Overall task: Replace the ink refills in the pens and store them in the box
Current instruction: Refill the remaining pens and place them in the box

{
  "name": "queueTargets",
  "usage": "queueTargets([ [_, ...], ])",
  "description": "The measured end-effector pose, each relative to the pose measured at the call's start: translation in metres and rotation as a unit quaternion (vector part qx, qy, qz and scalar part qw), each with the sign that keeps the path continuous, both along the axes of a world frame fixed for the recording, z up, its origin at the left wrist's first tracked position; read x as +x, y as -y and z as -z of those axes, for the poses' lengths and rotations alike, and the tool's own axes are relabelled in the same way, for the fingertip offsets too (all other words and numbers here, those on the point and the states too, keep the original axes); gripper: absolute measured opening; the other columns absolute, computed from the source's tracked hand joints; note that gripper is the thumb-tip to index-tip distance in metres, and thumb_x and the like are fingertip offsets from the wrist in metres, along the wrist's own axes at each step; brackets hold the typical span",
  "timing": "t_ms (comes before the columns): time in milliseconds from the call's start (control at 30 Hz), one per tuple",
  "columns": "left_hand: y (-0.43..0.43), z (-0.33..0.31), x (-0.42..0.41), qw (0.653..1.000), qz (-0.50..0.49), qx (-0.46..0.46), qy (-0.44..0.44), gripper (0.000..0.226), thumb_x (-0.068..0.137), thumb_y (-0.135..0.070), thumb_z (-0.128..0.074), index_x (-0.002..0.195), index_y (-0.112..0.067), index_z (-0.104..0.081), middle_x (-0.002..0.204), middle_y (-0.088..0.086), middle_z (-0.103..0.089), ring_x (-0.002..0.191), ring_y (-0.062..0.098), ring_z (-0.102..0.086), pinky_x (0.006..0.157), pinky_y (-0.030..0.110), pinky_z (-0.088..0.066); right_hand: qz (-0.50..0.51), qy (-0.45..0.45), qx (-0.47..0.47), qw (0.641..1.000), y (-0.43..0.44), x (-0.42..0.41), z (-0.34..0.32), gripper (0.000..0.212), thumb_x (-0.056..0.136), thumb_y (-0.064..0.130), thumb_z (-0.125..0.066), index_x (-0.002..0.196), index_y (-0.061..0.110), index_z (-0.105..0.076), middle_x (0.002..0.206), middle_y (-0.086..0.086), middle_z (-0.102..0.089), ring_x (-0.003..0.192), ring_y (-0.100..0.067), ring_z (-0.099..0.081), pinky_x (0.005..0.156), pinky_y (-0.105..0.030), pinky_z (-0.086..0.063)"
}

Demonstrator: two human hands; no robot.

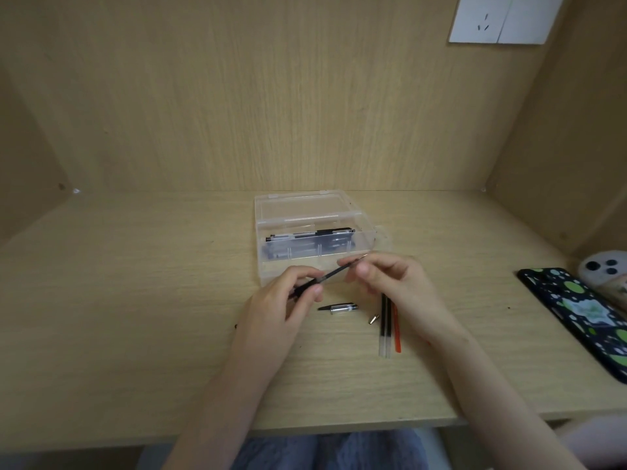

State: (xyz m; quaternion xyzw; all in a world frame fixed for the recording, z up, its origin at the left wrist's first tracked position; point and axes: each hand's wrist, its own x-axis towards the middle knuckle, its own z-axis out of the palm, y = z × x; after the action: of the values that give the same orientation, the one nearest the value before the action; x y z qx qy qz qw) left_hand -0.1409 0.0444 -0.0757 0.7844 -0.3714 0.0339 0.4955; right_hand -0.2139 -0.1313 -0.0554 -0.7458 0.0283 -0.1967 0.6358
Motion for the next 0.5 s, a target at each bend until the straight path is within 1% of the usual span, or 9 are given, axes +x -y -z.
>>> queueTargets([
  [67, 0.0, 0.001, 0.001, 1.0, -0.004, -0.005, -0.006, 0.027, 0.083, -0.047, -0.049, 0.101, -0.03, -0.06, 0.089, -0.015, -0.067, 0.084, 0.001, -0.063, 0.077, 0.035, -0.054, -0.005, -0.028, -0.05, 0.998, 0.001, -0.003, 0.0, 0.028, 0.076, 0.028, -0.065, 0.097, 0.012, -0.073, 0.084, 0.005, -0.073, 0.08, -0.005, -0.063, 0.072, -0.014, -0.046],
  [100, 0.0, 0.001, 0.001, 1.0, -0.004, -0.006, -0.009, 0.024, 0.084, -0.044, -0.052, 0.1, -0.029, -0.06, 0.089, -0.015, -0.067, 0.085, 0.001, -0.063, 0.078, 0.035, -0.054, 0.002, -0.035, -0.088, 0.995, 0.005, -0.005, -0.001, 0.023, 0.076, 0.027, -0.067, 0.095, 0.015, -0.074, 0.087, 0.004, -0.072, 0.083, -0.007, -0.064, 0.075, -0.016, -0.046],
  [133, 0.001, 0.001, 0.001, 1.0, -0.004, -0.004, -0.012, 0.019, 0.086, -0.039, -0.055, 0.1, -0.028, -0.061, 0.09, -0.015, -0.067, 0.087, 0.001, -0.063, 0.08, 0.033, -0.053, 0.008, -0.044, -0.134, 0.99, 0.01, -0.008, -0.003, 0.016, 0.076, 0.024, -0.071, 0.091, 0.019, -0.074, 0.088, 0.004, -0.071, 0.083, -0.007, -0.062, 0.075, -0.017, -0.045],
  [167, 0.001, 0.001, 0.001, 1.0, -0.003, 0.001, -0.01, 0.015, 0.087, -0.033, -0.058, 0.1, -0.028, -0.061, 0.092, -0.016, -0.066, 0.089, 0.0, -0.062, 0.081, 0.03, -0.053, 0.009, -0.056, -0.177, 0.983, 0.016, -0.011, -0.006, 0.011, 0.076, 0.019, -0.073, 0.087, 0.021, -0.074, 0.086, 0.004, -0.069, 0.08, -0.004, -0.059, 0.073, -0.015, -0.042],
  [233, 0.002, 0.001, 0.002, 1.0, -0.002, 0.011, -0.001, 0.013, 0.088, -0.027, -0.06, 0.101, -0.027, -0.062, 0.093, -0.019, -0.064, 0.09, -0.003, -0.06, 0.081, 0.022, -0.05, 0.0, -0.083, -0.249, 0.965, 0.025, -0.018, -0.01, 0.012, 0.074, 0.012, -0.076, 0.081, 0.022, -0.072, 0.082, 0.006, -0.065, 0.075, 0.003, -0.055, 0.071, -0.009, -0.037],
  [333, 0.002, 0.001, 0.001, 1.0, 0.001, 0.014, 0.004, 0.012, 0.088, -0.023, -0.061, 0.099, -0.028, -0.062, 0.091, -0.021, -0.063, 0.09, -0.005, -0.057, 0.077, 0.012, -0.044, -0.025, -0.109, -0.34, 0.934, 0.029, -0.023, -0.01, 0.016, 0.07, 0.014, -0.08, 0.079, 0.024, -0.07, 0.083, 0.007, -0.063, 0.084, 0.001, -0.052, 0.076, -0.007, -0.036],
  [433, 0.003, 0.0, 0.0, 1.0, 0.005, 0.02, 0.005, 0.012, 0.088, -0.023, -0.061, 0.1, -0.026, -0.063, 0.091, -0.021, -0.063, 0.09, -0.005, -0.057, 0.076, 0.012, -0.044, -0.044, -0.122, -0.385, 0.914, 0.026, -0.017, -0.003, 0.016, 0.07, 0.016, -0.08, 0.08, 0.024, -0.07, 0.081, 0.011, -0.059, 0.084, 0.006, -0.048, 0.075, -0.006, -0.034],
  [500, 0.003, 0.0, 0.0, 1.0, 0.003, 0.02, 0.012, 0.012, 0.088, -0.023, -0.061, 0.1, -0.026, -0.063, 0.09, -0.022, -0.062, 0.089, -0.005, -0.057, 0.076, 0.012, -0.044, -0.046, -0.134, -0.404, 0.904, 0.024, -0.013, 0.001, 0.015, 0.072, 0.014, -0.078, 0.081, 0.023, -0.07, 0.078, 0.014, -0.055, 0.08, 0.005, -0.048, 0.073, -0.009, -0.036],
])
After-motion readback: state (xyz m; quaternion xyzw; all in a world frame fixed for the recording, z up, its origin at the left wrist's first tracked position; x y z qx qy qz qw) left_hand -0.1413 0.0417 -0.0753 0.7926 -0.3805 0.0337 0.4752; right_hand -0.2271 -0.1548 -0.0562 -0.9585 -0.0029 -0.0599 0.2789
